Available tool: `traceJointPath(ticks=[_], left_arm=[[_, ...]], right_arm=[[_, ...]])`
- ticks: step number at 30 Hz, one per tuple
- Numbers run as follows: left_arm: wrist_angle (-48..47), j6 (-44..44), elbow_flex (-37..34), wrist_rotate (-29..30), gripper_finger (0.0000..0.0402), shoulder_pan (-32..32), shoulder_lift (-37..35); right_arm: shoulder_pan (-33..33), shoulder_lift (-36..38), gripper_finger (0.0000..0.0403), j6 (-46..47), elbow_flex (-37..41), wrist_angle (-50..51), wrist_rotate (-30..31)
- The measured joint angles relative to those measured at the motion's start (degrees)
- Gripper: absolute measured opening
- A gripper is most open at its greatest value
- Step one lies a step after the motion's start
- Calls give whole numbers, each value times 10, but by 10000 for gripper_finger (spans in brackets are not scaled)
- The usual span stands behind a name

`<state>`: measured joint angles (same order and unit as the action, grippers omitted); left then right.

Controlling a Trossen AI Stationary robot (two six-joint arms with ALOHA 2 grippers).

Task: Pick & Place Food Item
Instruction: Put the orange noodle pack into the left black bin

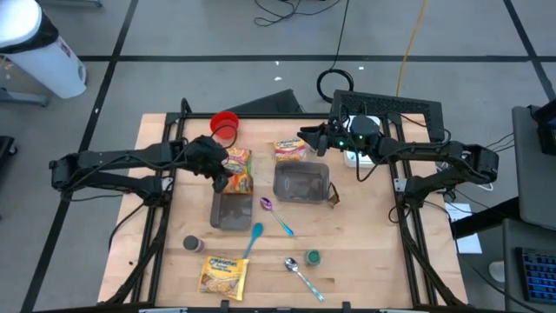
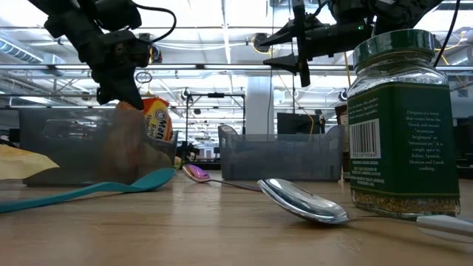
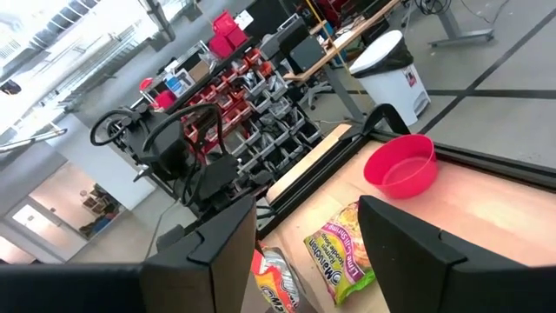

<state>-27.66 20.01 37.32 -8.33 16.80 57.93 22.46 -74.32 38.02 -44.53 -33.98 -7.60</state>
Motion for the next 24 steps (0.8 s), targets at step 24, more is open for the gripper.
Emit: traceJointPath(ticks=[24], left_arm=[[1, -4, 0, 4, 27, 0, 0]], right_arm=[[0, 0, 196, -3, 0, 0, 0]])
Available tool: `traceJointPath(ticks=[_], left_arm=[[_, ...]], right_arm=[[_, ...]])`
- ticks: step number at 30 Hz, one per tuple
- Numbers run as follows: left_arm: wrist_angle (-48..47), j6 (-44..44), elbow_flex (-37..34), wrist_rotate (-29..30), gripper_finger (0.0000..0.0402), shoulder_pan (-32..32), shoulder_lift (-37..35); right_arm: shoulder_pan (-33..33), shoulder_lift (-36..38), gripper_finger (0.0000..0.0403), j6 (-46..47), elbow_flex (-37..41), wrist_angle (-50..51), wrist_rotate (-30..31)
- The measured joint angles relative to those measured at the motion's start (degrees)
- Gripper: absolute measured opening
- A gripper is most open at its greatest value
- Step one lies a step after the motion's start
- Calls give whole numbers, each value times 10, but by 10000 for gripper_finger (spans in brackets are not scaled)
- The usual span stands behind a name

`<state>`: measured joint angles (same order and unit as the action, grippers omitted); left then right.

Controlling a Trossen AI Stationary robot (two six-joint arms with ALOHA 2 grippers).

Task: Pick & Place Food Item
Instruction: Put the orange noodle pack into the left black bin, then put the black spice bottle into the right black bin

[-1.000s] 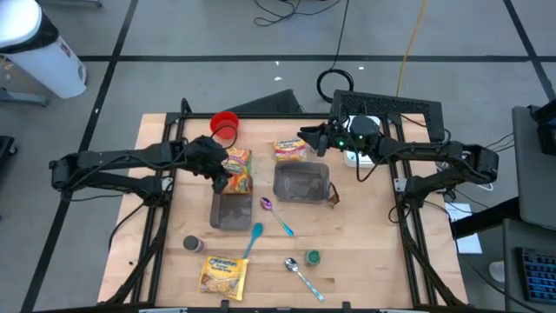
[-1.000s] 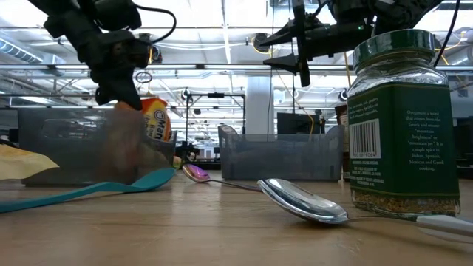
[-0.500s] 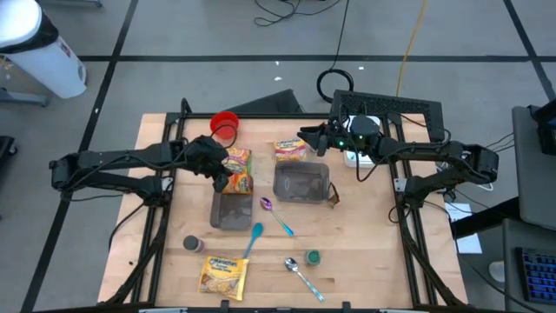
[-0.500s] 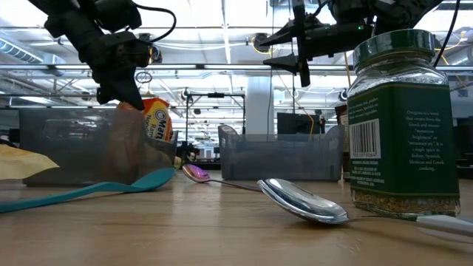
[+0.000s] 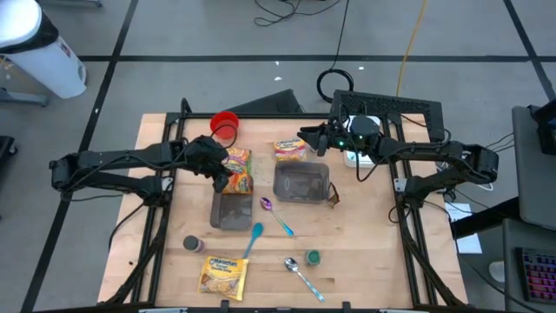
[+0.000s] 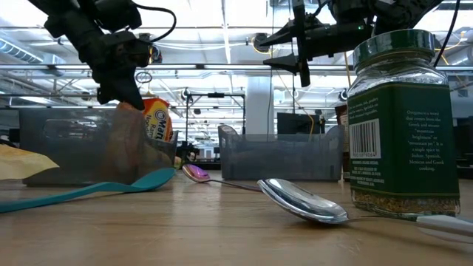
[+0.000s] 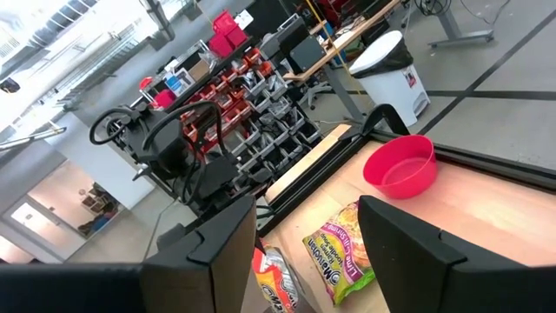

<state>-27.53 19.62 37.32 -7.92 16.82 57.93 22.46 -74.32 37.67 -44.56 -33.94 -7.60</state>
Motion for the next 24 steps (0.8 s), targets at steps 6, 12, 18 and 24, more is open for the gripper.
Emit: traceJointPath(ticks=[6, 12, 18, 24], left_arm=[[3, 4, 0, -7, 76, 0, 0], [3, 5, 0, -6, 136, 0, 0], [-4, -21, 17, -1, 164, 0, 0], [-59, -65, 68, 38, 162, 0, 0]], right_arm=[[0, 0, 196, -5, 0, 4, 0], [0, 0, 196, -7, 0, 8, 0], [0, 0, 196, -7, 0, 8, 0], [0, 0, 196, -7, 0, 8, 0]])
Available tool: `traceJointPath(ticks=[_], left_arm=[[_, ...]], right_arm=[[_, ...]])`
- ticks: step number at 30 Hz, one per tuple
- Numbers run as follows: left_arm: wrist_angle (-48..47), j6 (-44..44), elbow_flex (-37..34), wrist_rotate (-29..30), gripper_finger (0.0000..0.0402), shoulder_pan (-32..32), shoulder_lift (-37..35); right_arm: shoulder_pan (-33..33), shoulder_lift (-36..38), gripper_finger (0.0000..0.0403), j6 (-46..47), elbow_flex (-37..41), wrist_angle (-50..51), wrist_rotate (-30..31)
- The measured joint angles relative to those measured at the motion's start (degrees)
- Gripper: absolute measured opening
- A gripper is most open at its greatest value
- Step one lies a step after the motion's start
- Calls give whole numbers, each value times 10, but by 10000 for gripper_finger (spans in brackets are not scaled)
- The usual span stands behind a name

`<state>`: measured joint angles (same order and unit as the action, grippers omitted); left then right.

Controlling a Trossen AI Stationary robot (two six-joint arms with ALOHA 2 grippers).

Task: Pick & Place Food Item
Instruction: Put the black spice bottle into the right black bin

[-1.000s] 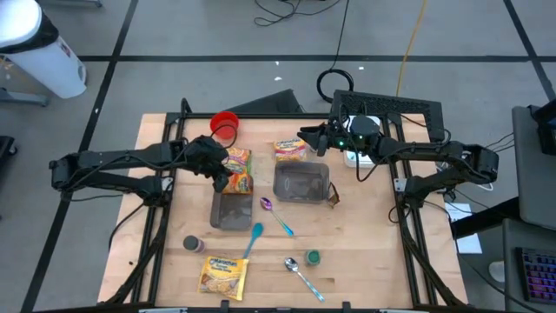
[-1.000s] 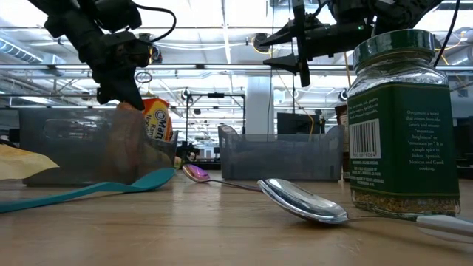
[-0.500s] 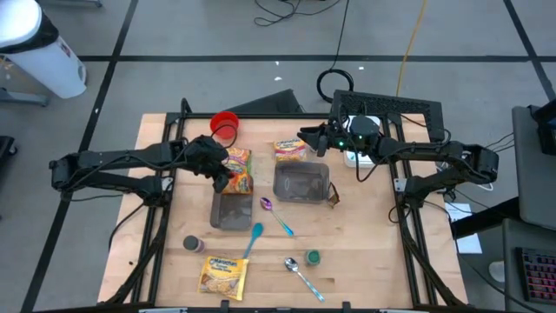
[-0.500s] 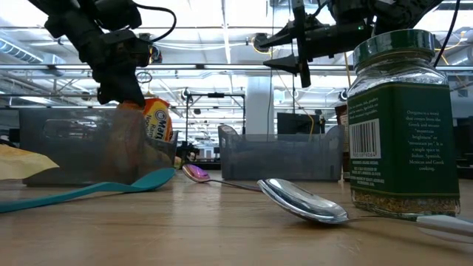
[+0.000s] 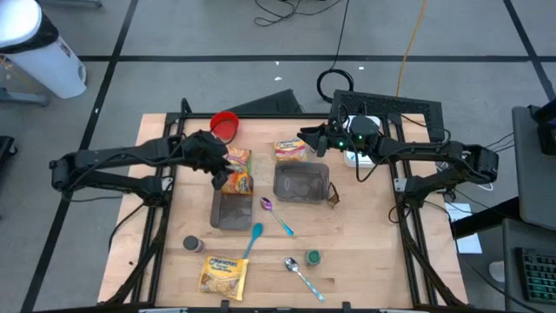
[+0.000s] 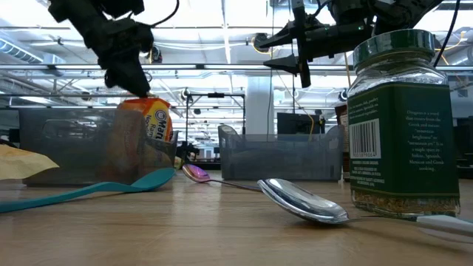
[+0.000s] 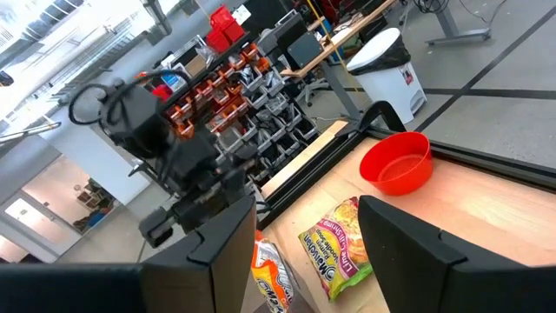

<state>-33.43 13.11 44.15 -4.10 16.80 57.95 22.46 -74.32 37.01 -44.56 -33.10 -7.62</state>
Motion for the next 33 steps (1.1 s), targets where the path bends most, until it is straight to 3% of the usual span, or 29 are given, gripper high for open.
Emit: traceJointPath(ticks=[8, 16, 23, 33], left_arm=[[-115, -78, 136, 83, 161, 0, 0], [-133, -116, 295, 129, 161, 0, 0], [-28, -91, 382, 115, 161, 0, 0], [209, -82, 389, 97, 161, 0, 17]], right_arm=[[0, 0, 196, 0, 0, 0, 0], [0, 0, 196, 0, 0, 0, 0], [0, 0, 196, -2, 0, 0, 0], [0, 0, 196, -2, 0, 0, 0]])
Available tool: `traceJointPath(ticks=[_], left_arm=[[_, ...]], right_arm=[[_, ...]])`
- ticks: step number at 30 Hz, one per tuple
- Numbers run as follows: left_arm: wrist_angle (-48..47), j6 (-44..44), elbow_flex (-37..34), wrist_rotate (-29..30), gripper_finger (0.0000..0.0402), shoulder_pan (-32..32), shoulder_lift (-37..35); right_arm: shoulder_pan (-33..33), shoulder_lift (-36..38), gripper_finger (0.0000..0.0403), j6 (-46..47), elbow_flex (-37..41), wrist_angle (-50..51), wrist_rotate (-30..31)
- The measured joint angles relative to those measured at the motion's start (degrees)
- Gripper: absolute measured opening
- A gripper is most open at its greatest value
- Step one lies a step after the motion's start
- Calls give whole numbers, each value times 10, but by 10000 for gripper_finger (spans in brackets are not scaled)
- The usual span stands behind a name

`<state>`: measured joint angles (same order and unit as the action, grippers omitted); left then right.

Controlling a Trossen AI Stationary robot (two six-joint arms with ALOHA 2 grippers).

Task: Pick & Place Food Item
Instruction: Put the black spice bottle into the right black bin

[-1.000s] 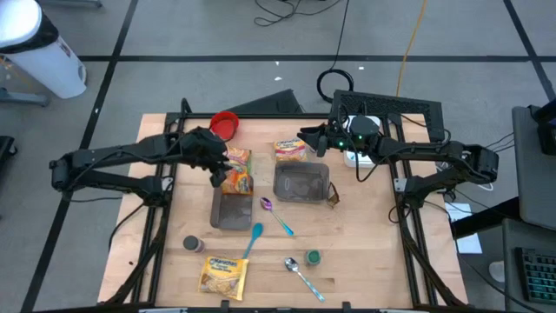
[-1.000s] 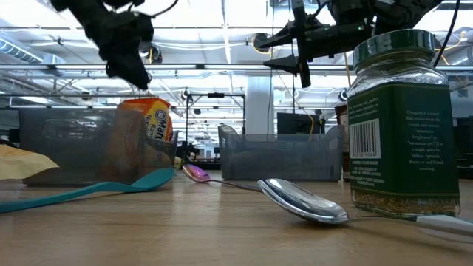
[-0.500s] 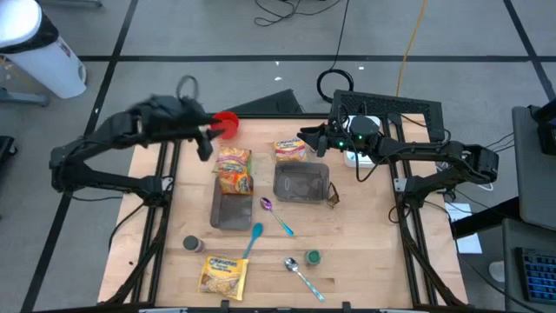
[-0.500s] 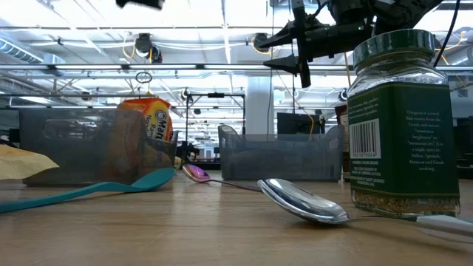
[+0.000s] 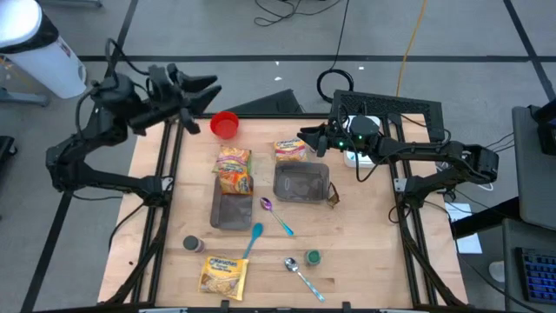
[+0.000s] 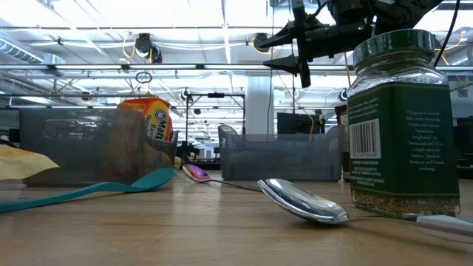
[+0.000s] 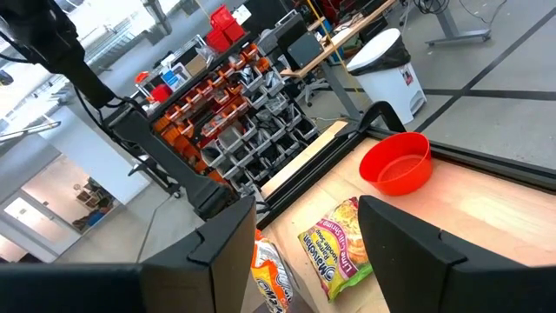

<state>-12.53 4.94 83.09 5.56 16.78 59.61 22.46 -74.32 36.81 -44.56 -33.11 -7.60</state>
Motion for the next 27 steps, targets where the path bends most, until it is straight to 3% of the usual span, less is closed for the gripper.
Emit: traceJointPath(ticks=[7, 17, 27], left_arm=[[-69, 26, -1, -14, 161, -3, 49], [-134, 44, -1, -165, 161, -39, 115], [-254, 60, 0, -155, 161, -87, 75]], right_arm=[[0, 0, 196, 1, 0, 0, -1], [-1, 0, 196, 2, 0, 23, -2], [-4, 0, 196, 15, 0, 45, -32]])
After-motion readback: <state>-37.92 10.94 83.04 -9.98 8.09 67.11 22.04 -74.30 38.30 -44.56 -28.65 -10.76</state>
